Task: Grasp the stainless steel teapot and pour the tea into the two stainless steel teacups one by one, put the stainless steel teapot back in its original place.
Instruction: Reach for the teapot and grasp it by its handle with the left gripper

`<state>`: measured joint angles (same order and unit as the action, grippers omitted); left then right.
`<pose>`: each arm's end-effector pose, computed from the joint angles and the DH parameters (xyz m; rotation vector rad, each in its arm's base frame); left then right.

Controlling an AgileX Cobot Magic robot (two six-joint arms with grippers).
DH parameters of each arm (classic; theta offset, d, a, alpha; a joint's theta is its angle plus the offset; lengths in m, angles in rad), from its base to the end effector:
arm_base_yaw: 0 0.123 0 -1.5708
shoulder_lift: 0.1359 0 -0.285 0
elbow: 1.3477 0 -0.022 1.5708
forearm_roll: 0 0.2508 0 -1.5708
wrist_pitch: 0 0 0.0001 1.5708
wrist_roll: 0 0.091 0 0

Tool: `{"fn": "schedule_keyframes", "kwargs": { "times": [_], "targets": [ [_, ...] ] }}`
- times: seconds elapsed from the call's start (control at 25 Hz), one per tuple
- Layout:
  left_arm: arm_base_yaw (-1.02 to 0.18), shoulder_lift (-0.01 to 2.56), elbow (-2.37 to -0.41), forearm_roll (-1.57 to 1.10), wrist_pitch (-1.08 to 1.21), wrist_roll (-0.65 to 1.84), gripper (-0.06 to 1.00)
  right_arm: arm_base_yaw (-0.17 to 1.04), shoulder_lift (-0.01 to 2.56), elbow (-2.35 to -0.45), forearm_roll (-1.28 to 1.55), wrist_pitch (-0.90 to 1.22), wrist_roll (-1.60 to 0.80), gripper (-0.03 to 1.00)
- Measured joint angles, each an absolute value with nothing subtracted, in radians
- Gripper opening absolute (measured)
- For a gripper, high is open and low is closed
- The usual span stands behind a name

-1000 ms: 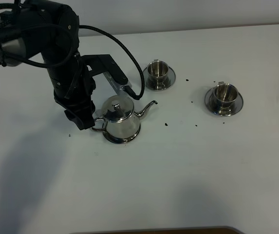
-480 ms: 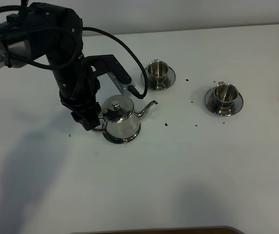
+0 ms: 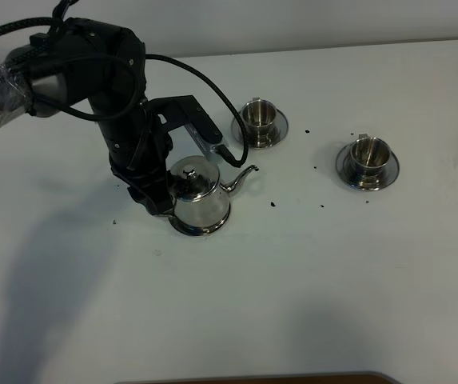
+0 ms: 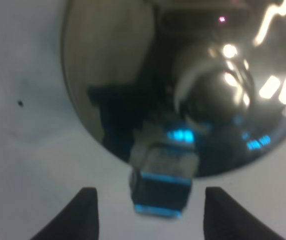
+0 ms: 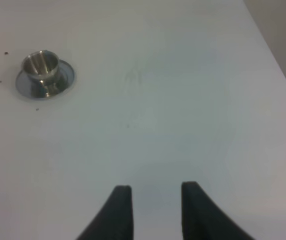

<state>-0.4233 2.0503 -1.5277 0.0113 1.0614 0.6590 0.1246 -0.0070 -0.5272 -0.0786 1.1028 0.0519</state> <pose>0.3722 -0.1667 0.1791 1.5878 2.6266 0.0287 -0.0102 -0.0077 0.2815 -0.0673 2.0486 0.0158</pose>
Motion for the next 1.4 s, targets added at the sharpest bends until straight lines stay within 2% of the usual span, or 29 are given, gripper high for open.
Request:
{"fn": "schedule_keyframes", "kwargs": {
  "times": [1.08, 1.4],
  "targets": [
    [-0.451, 2.089, -1.528, 0.011, 0.989, 0.686, 0.52, 0.125, -0.007, -0.527, -0.079, 1.103, 0.052, 0.24],
    [-0.451, 2.089, -1.528, 0.007, 0.989, 0.686, 0.38, 0.125, -0.007, -0.527, -0.079, 1.103, 0.052, 0.24]
  ]
}}
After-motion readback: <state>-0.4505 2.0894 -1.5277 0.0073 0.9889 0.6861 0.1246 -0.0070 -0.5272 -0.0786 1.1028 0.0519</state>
